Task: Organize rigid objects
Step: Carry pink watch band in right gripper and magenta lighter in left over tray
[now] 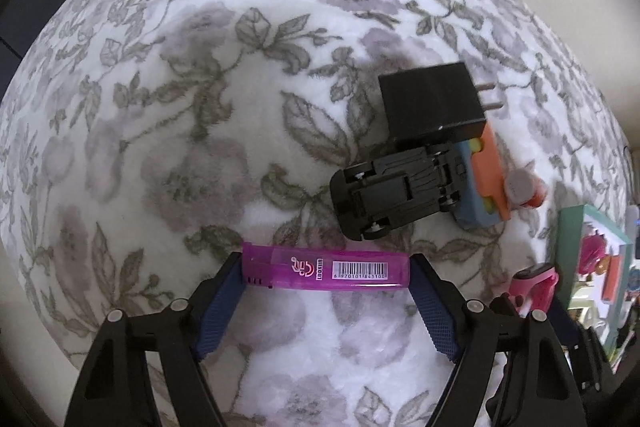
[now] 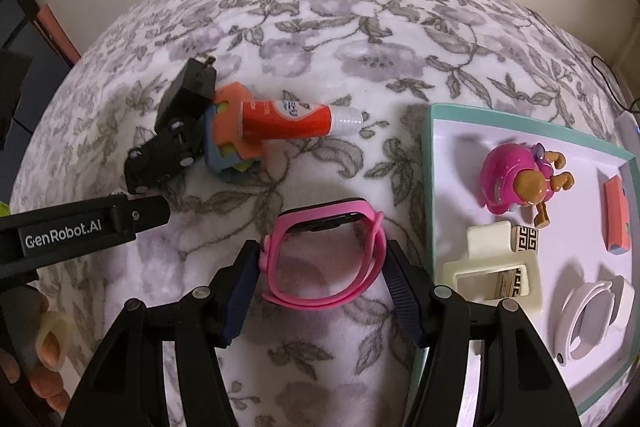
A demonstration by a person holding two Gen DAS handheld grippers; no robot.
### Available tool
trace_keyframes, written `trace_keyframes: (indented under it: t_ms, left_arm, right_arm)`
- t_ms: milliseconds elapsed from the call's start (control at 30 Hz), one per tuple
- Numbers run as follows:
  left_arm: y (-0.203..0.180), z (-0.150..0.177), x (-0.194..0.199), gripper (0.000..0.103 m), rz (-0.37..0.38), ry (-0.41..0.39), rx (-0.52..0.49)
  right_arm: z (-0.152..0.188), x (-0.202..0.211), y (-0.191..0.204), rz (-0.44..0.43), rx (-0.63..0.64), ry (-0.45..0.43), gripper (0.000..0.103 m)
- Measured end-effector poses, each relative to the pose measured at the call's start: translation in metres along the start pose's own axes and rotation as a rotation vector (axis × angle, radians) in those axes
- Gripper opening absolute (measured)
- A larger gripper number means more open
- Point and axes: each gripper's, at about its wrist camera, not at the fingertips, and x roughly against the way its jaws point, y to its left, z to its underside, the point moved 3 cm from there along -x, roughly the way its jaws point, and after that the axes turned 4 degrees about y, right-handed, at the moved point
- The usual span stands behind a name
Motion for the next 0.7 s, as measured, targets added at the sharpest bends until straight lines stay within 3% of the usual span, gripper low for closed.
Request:
trace_keyframes:
  t_ms: [367,533,700]
  left_arm:
    - [-0.007,-0.006,0.064,0.083,0.058,-0.151,-0.03]
    - [-0.021,-0.001,0.066,0.083,0.091,-0.174,-0.05]
    - [-0.047,0.008,0.074,0.083,0.106,-0.195,-0.104]
  right_arm:
    - [-0.004,0.052,-0.017,0.021,-0.045,-0.11,0.063]
    - [0.0,0.067,-0.035,0.048,-0.065,-0.127,0.063]
    - [0.01,0.079,-0.068,0.062,-0.164,-0.106,0.063]
